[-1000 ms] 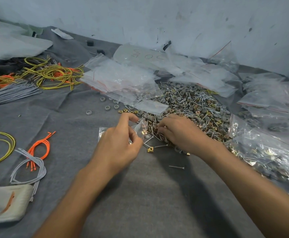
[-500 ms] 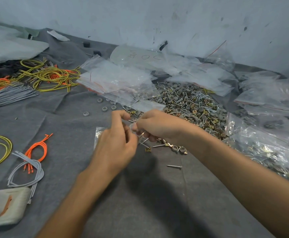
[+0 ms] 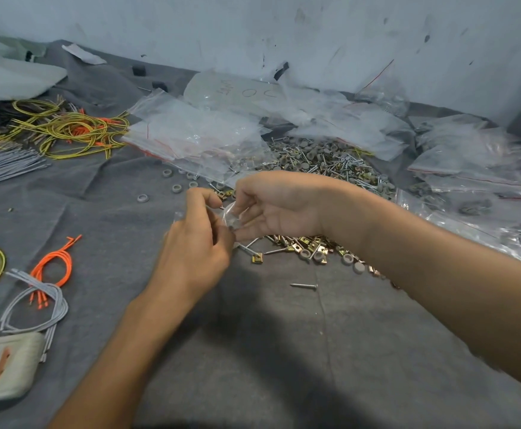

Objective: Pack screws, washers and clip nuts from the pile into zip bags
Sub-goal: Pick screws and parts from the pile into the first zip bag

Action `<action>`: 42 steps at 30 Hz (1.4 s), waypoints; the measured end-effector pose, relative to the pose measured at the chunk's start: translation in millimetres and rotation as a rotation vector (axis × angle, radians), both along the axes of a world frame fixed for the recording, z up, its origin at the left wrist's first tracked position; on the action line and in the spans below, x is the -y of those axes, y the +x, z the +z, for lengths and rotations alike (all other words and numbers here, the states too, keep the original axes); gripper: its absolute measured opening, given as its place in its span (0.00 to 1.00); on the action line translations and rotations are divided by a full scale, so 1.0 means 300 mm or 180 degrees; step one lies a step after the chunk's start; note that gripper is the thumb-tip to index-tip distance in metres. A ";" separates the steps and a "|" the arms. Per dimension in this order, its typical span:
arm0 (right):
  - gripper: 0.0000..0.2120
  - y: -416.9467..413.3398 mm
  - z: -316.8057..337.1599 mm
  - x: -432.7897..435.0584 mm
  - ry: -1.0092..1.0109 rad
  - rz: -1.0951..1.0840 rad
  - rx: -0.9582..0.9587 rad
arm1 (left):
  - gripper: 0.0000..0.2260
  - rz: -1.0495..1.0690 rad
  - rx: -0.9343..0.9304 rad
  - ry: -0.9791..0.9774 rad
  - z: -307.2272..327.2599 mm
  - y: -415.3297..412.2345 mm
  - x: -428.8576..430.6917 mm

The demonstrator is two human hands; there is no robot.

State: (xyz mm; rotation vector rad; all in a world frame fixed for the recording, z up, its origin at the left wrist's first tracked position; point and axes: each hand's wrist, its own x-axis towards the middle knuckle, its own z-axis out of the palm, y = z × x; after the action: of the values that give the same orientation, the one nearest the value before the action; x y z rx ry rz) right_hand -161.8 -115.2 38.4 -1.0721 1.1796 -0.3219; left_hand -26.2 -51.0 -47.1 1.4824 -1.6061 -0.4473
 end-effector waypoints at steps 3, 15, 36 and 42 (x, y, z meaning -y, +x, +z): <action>0.06 -0.003 0.014 -0.008 0.0064 -0.0062 0.0113 | 0.16 0.0031 -0.0037 0.0038 0.003 0.003 0.001; 0.02 -0.323 -0.014 -0.046 -0.2442 0.1100 -0.2558 | 0.14 0.0119 0.0039 0.0061 -0.001 0.004 0.003; 0.02 -0.600 -0.117 -0.173 -0.2651 0.1194 -0.3310 | 0.14 0.0224 0.0078 0.0235 0.013 -0.002 -0.005; 0.07 -0.604 -0.170 -0.184 -0.2961 0.1519 -0.3804 | 0.14 0.0225 0.0080 0.0275 0.015 -0.007 -0.012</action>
State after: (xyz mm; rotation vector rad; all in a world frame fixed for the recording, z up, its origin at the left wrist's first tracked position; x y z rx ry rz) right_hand -343.0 -59.9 -12.5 -2.5067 1.7748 0.2570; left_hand -28.3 -47.5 -42.7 1.6100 -1.5656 -0.4645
